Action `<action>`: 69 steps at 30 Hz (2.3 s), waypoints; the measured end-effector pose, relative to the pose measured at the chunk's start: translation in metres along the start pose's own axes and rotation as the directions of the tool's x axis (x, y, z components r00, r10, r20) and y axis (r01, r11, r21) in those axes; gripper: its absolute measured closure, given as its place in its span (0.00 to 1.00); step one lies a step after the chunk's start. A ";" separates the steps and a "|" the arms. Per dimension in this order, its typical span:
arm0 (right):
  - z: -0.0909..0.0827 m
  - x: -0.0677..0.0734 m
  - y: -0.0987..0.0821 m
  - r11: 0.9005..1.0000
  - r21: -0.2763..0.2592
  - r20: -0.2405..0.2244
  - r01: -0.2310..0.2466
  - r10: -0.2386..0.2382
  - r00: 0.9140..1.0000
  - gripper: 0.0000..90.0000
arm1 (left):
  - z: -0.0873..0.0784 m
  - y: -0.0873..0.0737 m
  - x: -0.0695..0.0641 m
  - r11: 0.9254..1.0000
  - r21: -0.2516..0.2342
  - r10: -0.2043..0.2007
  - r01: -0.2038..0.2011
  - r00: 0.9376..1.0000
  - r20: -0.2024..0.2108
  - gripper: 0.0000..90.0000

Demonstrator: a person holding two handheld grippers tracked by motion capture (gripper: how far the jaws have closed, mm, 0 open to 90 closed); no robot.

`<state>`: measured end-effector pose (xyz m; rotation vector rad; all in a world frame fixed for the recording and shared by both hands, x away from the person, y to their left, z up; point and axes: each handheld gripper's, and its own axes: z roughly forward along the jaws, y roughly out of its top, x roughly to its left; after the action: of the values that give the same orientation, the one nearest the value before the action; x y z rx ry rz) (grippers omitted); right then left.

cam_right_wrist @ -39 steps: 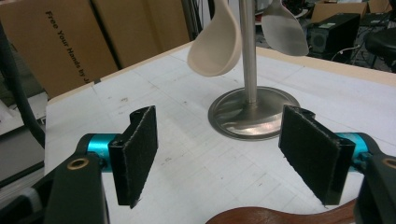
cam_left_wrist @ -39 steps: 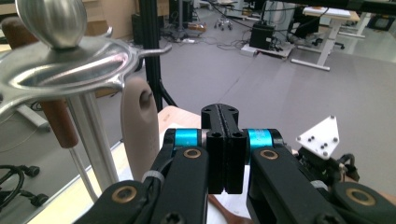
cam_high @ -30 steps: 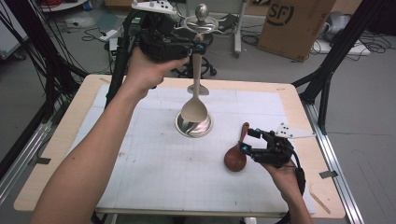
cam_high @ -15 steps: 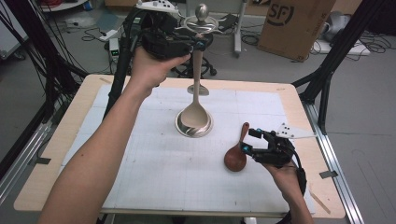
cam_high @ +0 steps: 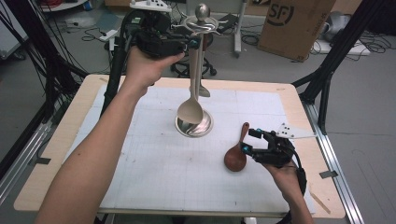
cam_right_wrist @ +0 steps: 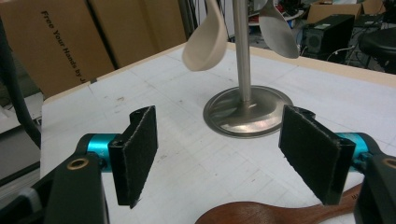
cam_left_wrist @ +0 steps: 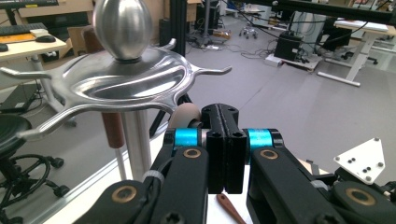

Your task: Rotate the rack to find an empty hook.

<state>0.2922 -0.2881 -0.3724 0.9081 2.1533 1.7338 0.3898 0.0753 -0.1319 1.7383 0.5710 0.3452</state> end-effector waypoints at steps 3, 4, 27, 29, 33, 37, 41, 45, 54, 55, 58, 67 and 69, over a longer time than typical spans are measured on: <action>0.000 0.000 0.000 1.000 0.003 -0.003 0.000 0.000 1.000 0.31 | -0.002 -0.001 0.002 1.000 -0.004 -0.005 0.005 1.000 -0.001 1.00; 0.000 0.000 0.000 1.000 0.002 -0.003 -0.001 0.001 1.000 0.31 | -0.002 -0.002 0.003 1.000 -0.008 -0.007 0.007 1.000 0.000 1.00; 0.003 -0.001 0.000 1.000 0.011 -0.013 0.000 0.000 1.000 0.31 | -0.016 -0.006 0.030 0.999 -0.035 -0.038 0.035 0.997 -0.074 1.00; 0.003 -0.001 0.000 1.000 0.010 -0.011 0.006 -0.005 1.000 0.31 | -0.017 -0.006 0.033 0.999 -0.033 -0.038 0.036 0.996 -0.082 1.00; 0.003 -0.002 0.000 1.000 0.008 -0.011 0.005 -0.005 1.000 0.31 | -0.018 -0.006 0.034 0.999 -0.029 -0.038 0.036 0.996 -0.078 1.00; 0.002 -0.002 0.000 1.000 0.008 -0.011 0.003 -0.003 1.000 0.31 | -0.020 -0.006 0.032 0.999 -0.021 -0.027 0.026 0.997 -0.066 0.99; 0.002 -0.002 0.000 1.000 0.005 -0.007 0.001 -0.001 1.000 0.31 | -0.024 -0.007 0.030 1.000 -0.016 -0.020 0.020 0.999 -0.051 0.96; 0.002 -0.002 0.000 1.000 0.005 -0.005 0.002 -0.002 1.000 0.31 | -0.029 -0.009 0.027 1.000 0.006 -0.004 0.004 0.999 -0.042 0.94; 0.003 -0.002 0.000 1.000 0.013 0.004 0.004 -0.004 1.000 0.31 | -0.043 -0.019 0.023 1.000 0.017 0.010 -0.009 0.999 -0.033 0.87; 0.003 -0.001 0.000 1.000 0.014 0.005 0.007 -0.007 1.000 0.31 | -0.044 -0.022 0.024 1.000 0.015 0.003 -0.003 0.999 -0.032 0.87; 0.003 -0.001 -0.001 1.000 0.021 0.005 0.006 -0.007 1.000 0.31 | -0.048 -0.032 0.024 0.999 0.035 0.008 -0.007 0.999 -0.035 0.85; 0.004 -0.001 -0.003 0.999 0.039 0.018 0.016 -0.017 1.000 0.30 | -0.055 -0.064 0.027 0.997 0.074 -0.004 0.006 1.000 -0.026 0.76; 0.003 -0.002 -0.004 0.999 0.041 0.020 0.018 -0.019 1.000 0.30 | -0.057 -0.072 0.027 0.997 0.078 -0.008 0.010 1.000 -0.027 0.74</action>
<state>0.2940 -0.2867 -0.3771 0.9091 2.1849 1.6699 0.3693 0.1490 -0.1901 1.8076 0.6190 0.3442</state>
